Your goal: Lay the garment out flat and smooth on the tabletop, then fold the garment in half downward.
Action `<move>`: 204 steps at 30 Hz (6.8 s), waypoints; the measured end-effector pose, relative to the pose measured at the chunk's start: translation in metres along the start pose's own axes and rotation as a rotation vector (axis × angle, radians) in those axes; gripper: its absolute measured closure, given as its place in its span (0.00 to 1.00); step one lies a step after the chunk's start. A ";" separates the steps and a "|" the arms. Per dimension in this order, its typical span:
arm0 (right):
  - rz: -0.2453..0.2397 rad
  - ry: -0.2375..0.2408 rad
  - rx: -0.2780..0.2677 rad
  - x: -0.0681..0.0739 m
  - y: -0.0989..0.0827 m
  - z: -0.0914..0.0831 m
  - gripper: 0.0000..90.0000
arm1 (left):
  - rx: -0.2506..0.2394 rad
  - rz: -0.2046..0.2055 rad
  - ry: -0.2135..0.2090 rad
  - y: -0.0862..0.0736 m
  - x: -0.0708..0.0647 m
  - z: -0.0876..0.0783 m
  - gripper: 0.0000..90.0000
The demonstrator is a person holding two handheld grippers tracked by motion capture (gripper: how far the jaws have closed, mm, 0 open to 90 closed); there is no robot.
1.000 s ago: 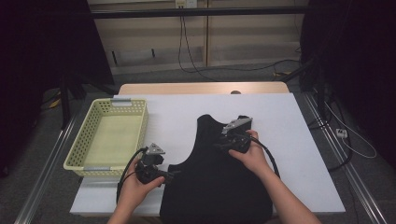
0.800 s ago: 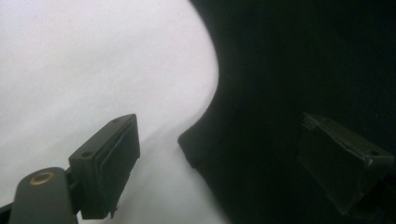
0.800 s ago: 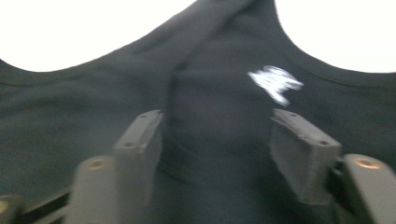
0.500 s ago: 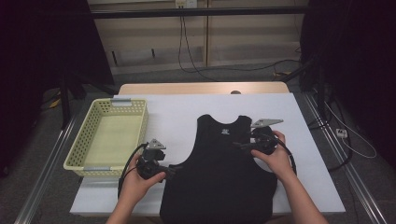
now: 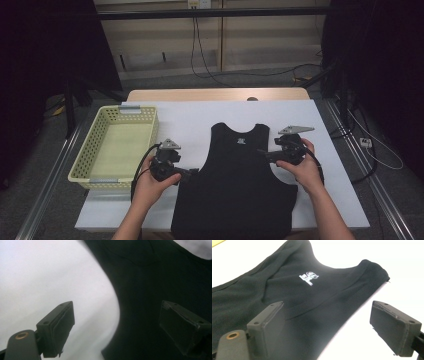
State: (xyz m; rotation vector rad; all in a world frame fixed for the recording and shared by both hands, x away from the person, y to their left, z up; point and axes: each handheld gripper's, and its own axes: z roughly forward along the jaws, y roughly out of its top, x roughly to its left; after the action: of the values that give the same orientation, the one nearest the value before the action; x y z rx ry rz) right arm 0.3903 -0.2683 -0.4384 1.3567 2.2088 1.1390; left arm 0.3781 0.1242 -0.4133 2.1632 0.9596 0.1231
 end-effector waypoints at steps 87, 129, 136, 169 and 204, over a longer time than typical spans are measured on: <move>0.095 -0.080 0.004 -0.036 0.032 0.076 0.91 | 0.030 0.026 -0.012 0.031 0.018 0.021 0.14; -0.196 0.352 0.015 0.075 -0.038 -0.008 0.91 | 0.076 0.052 -0.029 0.079 0.010 0.078 0.14; -0.197 0.365 0.020 0.077 -0.039 -0.005 0.91 | 0.093 0.044 -0.028 0.095 0.011 0.105 0.14; -0.173 0.292 -0.101 0.057 -0.032 -0.048 0.91 | -0.034 0.161 -0.166 0.079 -0.036 0.051 0.91; -0.221 0.299 -0.072 0.058 -0.049 -0.082 0.47 | -0.005 0.205 -0.128 -0.011 -0.043 -0.010 0.20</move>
State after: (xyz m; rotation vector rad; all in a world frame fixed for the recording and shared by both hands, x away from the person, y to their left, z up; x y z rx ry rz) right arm 0.2815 -0.2682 -0.4153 0.9344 2.4211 1.3949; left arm 0.3376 0.1063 -0.4045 2.2322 0.6632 0.0838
